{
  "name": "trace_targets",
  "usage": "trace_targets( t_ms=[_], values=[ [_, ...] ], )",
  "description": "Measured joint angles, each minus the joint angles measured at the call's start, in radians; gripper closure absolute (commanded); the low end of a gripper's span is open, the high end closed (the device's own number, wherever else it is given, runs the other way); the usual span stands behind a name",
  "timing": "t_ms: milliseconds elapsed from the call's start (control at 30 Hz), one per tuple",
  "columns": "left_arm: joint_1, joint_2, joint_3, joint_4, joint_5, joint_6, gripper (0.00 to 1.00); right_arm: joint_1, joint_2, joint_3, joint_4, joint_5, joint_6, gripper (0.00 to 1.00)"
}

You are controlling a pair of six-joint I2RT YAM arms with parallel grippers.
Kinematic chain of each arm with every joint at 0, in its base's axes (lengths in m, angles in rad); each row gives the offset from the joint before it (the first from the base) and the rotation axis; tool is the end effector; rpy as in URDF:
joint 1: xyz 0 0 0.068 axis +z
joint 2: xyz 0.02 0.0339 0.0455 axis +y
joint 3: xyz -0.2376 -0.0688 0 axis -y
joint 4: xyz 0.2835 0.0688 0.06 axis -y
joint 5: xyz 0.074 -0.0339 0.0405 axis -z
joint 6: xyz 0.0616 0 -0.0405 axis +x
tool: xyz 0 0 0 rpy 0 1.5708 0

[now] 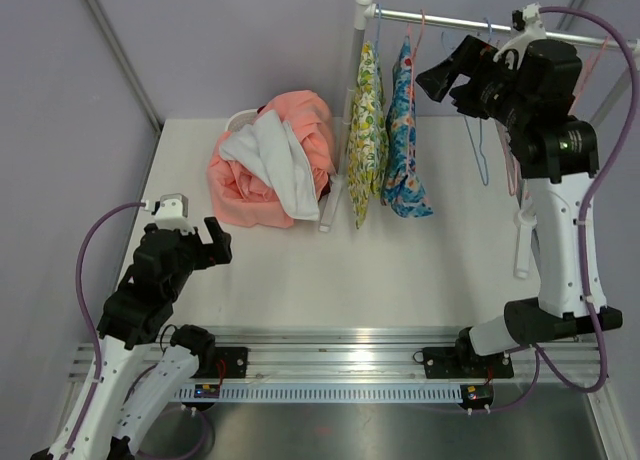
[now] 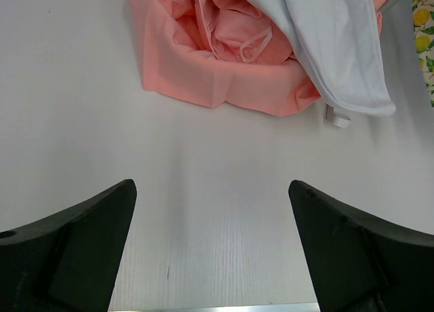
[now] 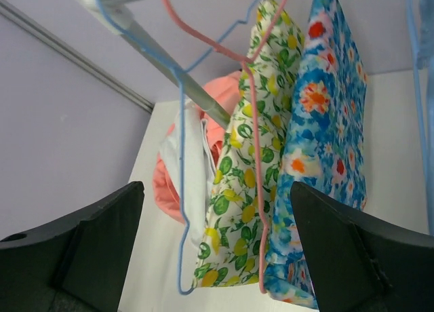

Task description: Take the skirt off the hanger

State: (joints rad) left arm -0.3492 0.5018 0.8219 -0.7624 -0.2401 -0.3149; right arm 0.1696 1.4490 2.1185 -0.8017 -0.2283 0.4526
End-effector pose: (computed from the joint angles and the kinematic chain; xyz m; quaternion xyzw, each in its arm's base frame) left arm 0.1768 -0.0488 0.3167 -0.0497 0.8399 -0.0774 0.5349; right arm 0.3022 0.0659 0.5547 0.0311 0.7505 0.2819 0.5969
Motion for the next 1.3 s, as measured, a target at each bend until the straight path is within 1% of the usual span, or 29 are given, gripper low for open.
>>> trace_targets(
  t_ms=[167,233,333,400,467,633,700,733,767,900,1100,1300],
  values=[
    [0.000,0.000,0.000,0.000,0.000,0.000,0.01,0.001,0.085,-0.045,-0.005,-0.002,0.001,0.05],
    [0.000,0.000,0.000,0.000,0.000,0.000,0.01,0.001,0.107,-0.051,-0.005,-0.001,0.000,0.06],
    [0.000,0.000,0.000,0.000,0.000,0.000,0.01,0.001,0.118,-0.076,0.013,0.000,-0.004,0.22],
    [0.000,0.000,0.000,0.000,0.000,0.000,0.01,0.001,0.117,-0.105,0.035,-0.001,-0.002,0.23],
    [0.000,0.000,0.000,0.000,0.000,0.000,0.01,0.001,0.121,-0.134,0.057,-0.003,-0.001,0.29],
    [0.000,0.000,0.000,0.000,0.000,0.000,0.01,0.002,0.154,-0.172,0.096,-0.023,0.001,0.33],
    [0.000,0.000,0.000,0.000,0.000,0.000,0.01,0.002,0.172,-0.176,0.104,-0.028,-0.001,0.48],
    [0.000,0.000,0.000,0.000,0.000,0.000,0.01,0.002,0.181,-0.177,0.106,-0.028,0.001,0.58],
    [0.000,0.000,0.000,0.000,0.000,0.000,0.01,0.002,0.188,-0.177,0.113,-0.030,0.005,0.73],
    [0.000,0.001,0.000,0.000,0.000,0.000,0.01,0.005,0.201,-0.175,0.138,-0.049,-0.004,1.00],
    [0.000,0.005,0.000,0.002,0.011,0.004,0.01,0.013,0.201,-0.141,0.101,-0.044,-0.021,1.00],
    [0.000,0.018,0.011,0.063,0.088,0.011,0.01,0.013,0.146,-0.116,-0.003,-0.011,-0.041,1.00]
  ],
)
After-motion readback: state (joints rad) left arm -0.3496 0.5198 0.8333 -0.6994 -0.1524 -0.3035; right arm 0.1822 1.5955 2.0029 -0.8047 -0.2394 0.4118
